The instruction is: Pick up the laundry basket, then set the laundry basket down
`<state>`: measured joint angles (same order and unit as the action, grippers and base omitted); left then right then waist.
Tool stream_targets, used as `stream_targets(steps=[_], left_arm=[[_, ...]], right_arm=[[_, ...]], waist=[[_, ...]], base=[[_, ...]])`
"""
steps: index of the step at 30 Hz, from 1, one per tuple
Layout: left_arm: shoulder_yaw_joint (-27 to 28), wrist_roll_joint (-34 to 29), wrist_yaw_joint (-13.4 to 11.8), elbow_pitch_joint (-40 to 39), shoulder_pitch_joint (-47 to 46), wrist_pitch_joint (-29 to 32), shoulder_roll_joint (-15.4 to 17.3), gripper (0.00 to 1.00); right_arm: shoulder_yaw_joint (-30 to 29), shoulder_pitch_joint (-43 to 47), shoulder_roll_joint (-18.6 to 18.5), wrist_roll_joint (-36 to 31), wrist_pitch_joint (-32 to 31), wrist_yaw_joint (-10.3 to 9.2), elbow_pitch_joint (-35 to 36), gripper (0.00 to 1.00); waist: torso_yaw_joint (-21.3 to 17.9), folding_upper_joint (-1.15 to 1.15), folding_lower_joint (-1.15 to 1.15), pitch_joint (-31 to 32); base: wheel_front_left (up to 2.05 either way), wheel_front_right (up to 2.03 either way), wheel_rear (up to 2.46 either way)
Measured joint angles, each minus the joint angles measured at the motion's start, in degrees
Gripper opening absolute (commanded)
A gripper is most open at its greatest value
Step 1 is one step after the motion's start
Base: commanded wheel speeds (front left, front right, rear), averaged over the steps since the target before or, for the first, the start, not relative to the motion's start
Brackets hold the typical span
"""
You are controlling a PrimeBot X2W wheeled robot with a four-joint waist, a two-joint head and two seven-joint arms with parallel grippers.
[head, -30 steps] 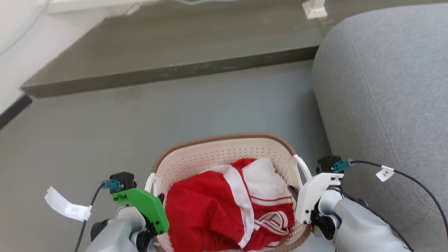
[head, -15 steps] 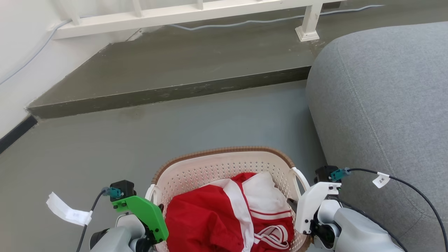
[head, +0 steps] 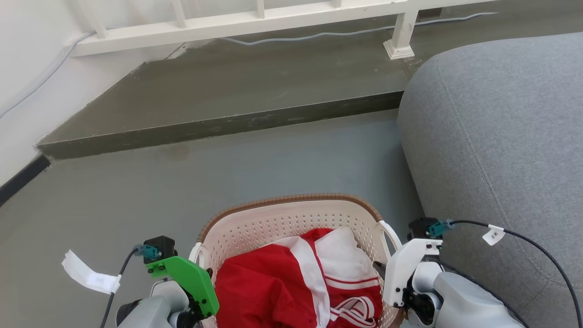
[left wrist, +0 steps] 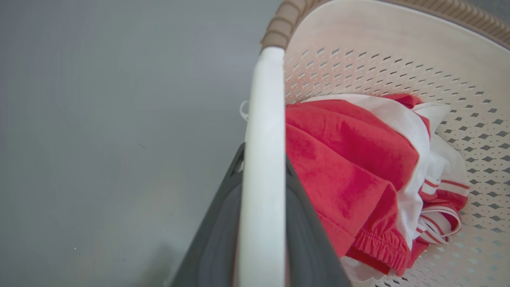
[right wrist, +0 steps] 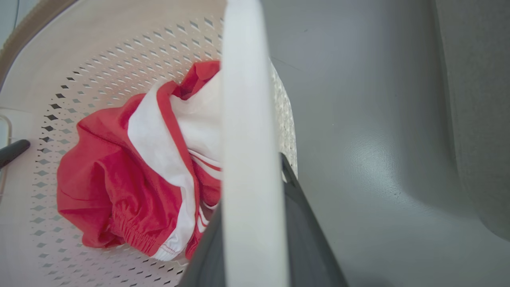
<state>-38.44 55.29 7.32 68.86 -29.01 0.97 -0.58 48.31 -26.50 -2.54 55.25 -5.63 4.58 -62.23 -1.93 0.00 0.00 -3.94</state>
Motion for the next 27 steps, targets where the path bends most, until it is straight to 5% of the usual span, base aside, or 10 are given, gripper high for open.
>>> stream_targets(steps=[27], left_arm=[[-0.7,0.9,0.0,0.4,0.2,0.0,0.0,0.0]], right_arm=[[2.3,0.0,-0.1,1.8,0.0,-0.18,-0.2,0.0]], waist=[[-0.2,0.0,0.0,0.4]], base=[[0.0,0.0,0.0]])
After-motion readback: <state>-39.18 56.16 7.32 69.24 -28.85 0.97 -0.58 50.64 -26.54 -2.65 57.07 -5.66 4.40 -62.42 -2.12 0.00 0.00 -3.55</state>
